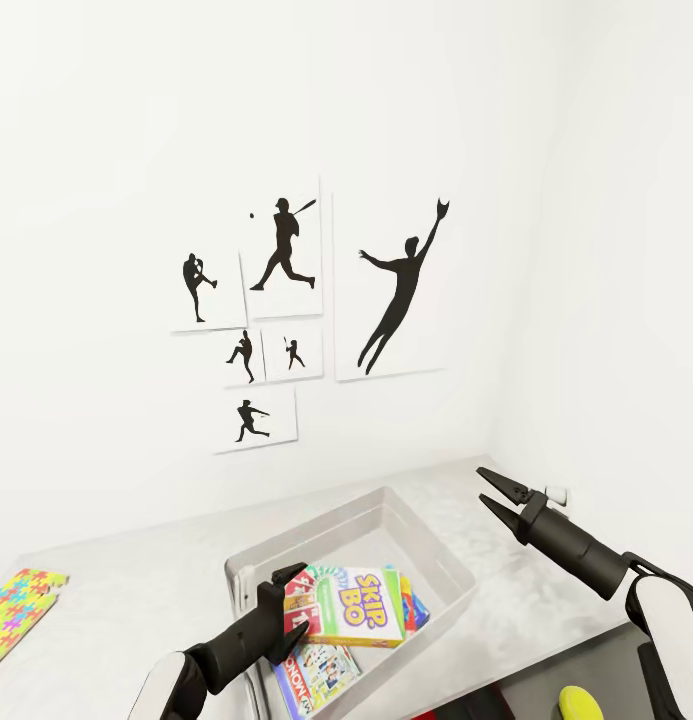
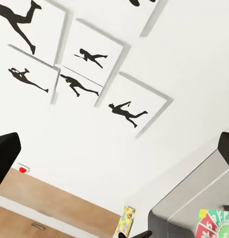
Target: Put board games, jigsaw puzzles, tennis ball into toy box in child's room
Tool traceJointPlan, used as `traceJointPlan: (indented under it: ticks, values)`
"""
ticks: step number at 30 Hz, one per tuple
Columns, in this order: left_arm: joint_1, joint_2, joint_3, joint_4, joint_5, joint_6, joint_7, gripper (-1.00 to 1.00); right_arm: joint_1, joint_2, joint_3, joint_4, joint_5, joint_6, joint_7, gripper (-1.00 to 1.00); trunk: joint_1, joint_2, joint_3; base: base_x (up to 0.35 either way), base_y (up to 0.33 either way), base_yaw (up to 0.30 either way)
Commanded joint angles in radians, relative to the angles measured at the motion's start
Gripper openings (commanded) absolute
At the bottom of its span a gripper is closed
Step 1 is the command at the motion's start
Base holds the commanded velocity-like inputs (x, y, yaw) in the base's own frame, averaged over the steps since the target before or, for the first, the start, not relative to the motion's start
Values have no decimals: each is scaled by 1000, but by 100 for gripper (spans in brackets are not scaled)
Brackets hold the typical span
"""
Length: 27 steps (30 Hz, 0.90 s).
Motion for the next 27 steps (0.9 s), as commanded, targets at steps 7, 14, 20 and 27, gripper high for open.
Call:
traceJointPlan:
  ticks: [7,14,20,27]
  values:
    - [0,-1,3,-3,11,10,9,100,-1,0,-1,0,8,4,9,100,0,-1,0,0,0,0]
    - [1,-1,3,-35,12,31,8,100,-1,0,0,0,8,4,9,100,0,-1,0,0,0,0]
    - [15,-1,4,-99,12,69,8,100,-1,0,1,0,8,4,9,100,0,-1,0,0,0,0]
    - [32,-1,8,-169,11,125,8,100,-1,0,1,0,8,4,9,100,0,-1,0,0,0,0]
